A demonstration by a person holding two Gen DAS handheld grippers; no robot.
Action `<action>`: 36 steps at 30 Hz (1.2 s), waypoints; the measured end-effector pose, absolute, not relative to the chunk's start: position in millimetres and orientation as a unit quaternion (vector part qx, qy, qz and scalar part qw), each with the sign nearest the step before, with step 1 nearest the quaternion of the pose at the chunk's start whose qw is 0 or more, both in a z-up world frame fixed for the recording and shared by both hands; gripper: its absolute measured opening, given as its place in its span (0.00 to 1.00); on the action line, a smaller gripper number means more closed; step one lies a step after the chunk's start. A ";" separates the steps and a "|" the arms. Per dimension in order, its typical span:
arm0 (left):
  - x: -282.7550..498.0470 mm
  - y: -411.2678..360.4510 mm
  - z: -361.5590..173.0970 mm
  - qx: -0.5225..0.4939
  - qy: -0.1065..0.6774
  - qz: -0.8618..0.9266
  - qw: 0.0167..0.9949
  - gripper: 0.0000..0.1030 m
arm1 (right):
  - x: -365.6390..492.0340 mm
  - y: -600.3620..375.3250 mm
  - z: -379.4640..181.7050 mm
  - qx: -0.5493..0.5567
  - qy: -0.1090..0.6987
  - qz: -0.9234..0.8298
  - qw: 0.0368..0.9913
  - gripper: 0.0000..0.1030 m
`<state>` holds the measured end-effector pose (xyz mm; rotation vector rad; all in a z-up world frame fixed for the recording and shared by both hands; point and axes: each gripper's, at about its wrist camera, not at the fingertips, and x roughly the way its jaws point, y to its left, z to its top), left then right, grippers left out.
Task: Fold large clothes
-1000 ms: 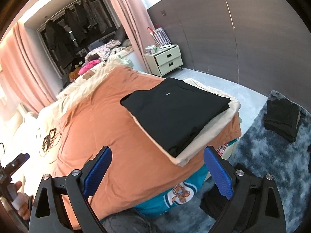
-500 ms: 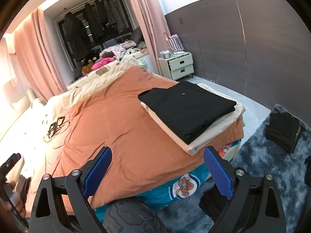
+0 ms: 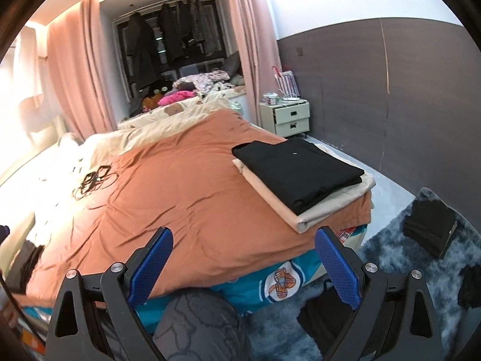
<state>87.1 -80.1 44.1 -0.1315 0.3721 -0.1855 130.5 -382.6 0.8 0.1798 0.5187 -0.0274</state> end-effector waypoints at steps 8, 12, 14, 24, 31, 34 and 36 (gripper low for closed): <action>43.1 -75.3 28.6 -0.067 0.167 -0.072 0.981 0.99 | 91.7 -366.4 -4.5 0.067 0.241 0.003 0.968 0.93; 27.7 -79.1 21.8 -0.057 0.165 -0.072 0.982 0.99 | 82.1 -359.1 -11.5 0.053 0.239 0.011 0.969 0.93; 22.0 -80.4 20.3 -0.052 0.164 -0.075 0.982 0.99 | 76.8 -351.8 -16.3 0.041 0.242 0.016 0.969 0.93; 1.1 -81.6 15.9 -0.043 0.154 -0.057 0.986 0.99 | 67.2 -335.9 -33.2 0.023 0.254 0.056 0.965 0.93; -2.7 -74.4 10.5 -0.046 0.157 -0.052 0.985 0.99 | 65.4 -332.0 -34.9 0.029 0.256 0.068 0.964 0.93; -5.2 -73.3 10.0 -0.043 0.156 -0.047 0.986 0.99 | 65.4 -328.0 -36.6 0.027 0.257 0.071 0.963 0.93; -7.0 -74.1 10.0 -0.041 0.155 -0.053 0.986 0.99 | 65.4 -326.7 -37.3 0.026 0.259 0.072 0.963 0.93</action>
